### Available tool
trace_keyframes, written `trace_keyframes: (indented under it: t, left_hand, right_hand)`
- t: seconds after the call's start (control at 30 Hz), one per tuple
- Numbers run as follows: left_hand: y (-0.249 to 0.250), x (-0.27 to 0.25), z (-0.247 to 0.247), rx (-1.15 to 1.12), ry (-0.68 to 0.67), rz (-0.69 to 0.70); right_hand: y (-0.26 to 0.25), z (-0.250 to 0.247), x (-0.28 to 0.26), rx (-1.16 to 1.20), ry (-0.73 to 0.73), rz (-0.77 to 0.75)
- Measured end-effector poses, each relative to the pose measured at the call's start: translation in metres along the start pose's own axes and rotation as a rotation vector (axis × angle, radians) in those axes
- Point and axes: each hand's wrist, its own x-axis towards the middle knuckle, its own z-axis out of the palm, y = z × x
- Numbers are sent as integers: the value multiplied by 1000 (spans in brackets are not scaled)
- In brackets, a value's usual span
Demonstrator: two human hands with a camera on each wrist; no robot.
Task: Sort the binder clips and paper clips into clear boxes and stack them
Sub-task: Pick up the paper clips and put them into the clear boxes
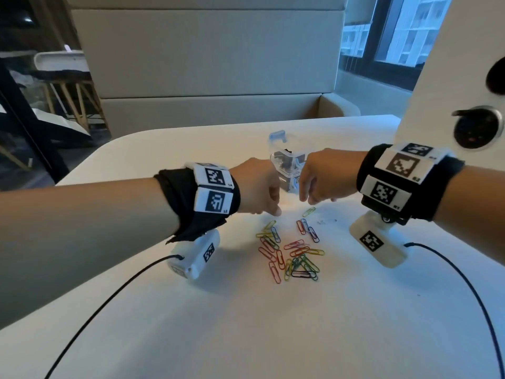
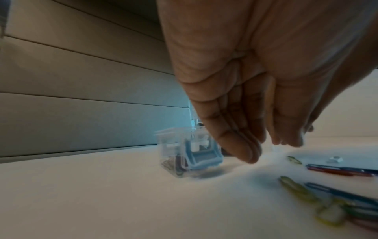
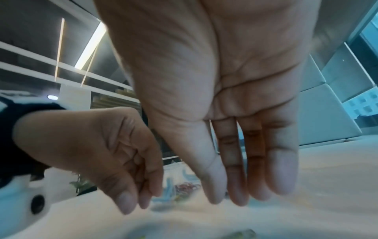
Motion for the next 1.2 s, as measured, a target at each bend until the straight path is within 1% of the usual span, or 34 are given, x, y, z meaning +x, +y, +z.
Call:
trace_keyframes:
  t: [0.1, 0.2, 0.4, 0.53, 0.63, 0.73, 0.87, 0.93, 1.07, 1.2]
  left_hand:
    - [7, 1, 7, 105, -107, -70]
    - [10, 3, 11, 145, -165, -97]
    - [7, 6, 13, 7, -198, -147]
    - [7, 7, 15, -20, -225, -170]
    - [7, 6, 15, 19, -250, -170]
    - [7, 5, 17, 53, -248, -182]
    - [8, 5, 18, 62, -228, -177]
    - [8, 4, 15, 47, -192, -163]
    - [9, 3, 9, 0, -97, -100]
    - [16, 6, 7, -49, -62, -5]
  right_hand:
    - [5, 8, 0, -90, -48, -16]
    - [7, 13, 2, -72, -71, -11]
    - [7, 19, 9, -37, -84, 12]
    - [6, 17, 9, -20, -168, 44]
    - [7, 16, 8, -35, -216, 77]
    - [7, 14, 9, -67, -233, 86]
    - [6, 15, 8, -79, -208, 87]
    - [6, 15, 7, -53, -189, 81]
    - [12, 10, 2, -4, -139, 49]
    - [20, 5, -4, 74, -125, 4]
